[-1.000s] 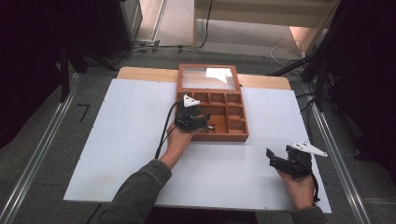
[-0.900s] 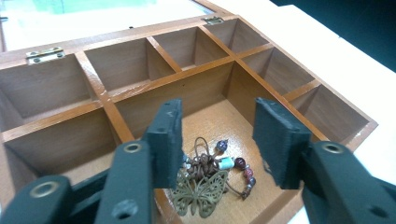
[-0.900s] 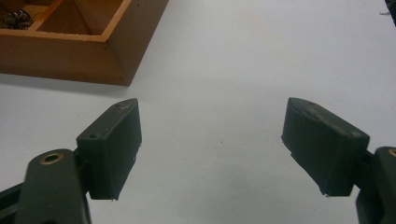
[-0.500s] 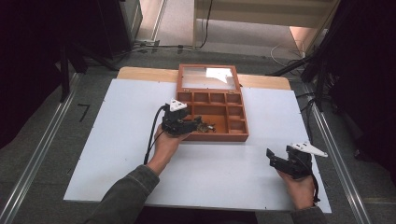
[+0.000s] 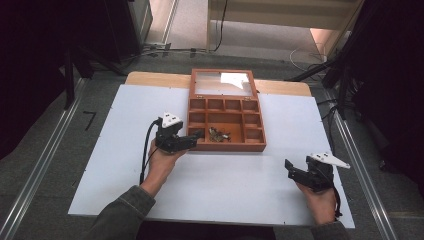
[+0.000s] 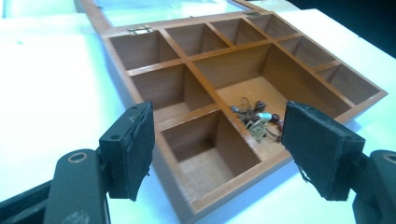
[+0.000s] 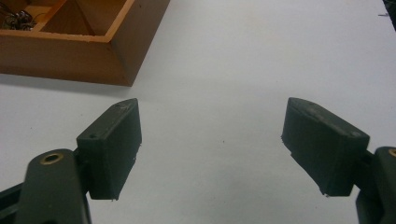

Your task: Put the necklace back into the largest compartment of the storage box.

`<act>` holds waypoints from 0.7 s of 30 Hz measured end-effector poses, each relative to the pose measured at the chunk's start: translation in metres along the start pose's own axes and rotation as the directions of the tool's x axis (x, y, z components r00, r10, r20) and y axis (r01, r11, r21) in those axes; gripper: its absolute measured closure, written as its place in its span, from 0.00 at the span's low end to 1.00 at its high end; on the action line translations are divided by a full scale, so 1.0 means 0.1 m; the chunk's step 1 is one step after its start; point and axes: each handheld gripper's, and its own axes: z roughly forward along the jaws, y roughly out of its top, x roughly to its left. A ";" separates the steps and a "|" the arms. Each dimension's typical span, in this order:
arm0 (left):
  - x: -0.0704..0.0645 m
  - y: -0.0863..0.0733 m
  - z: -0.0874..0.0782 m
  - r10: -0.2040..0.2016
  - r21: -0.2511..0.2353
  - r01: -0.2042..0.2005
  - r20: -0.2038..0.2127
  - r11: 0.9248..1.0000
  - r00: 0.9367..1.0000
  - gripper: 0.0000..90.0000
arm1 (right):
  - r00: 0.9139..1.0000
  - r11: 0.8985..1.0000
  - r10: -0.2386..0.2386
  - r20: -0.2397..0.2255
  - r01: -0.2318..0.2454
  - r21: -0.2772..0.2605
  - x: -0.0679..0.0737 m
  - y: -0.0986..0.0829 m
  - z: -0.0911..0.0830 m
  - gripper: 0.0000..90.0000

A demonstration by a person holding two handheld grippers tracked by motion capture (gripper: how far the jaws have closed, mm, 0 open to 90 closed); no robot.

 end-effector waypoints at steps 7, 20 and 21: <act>0.14 -0.13 -0.15 -0.031 0.002 0.031 0.009 1.000 0.999 0.27 | 1.000 1.000 0.002 0.001 -0.002 0.000 0.00 0.00 0.00 0.20; 0.44 -0.39 -0.43 -0.089 -0.003 0.089 -0.067 0.996 0.994 0.21 | 1.000 1.000 -0.001 -0.001 0.001 0.002 0.01 -0.01 0.00 0.20; 0.46 -0.41 -0.44 -0.098 -0.006 0.098 -0.072 0.995 0.993 0.21 | 1.000 1.000 -0.002 -0.001 0.002 0.002 0.01 -0.01 0.00 0.20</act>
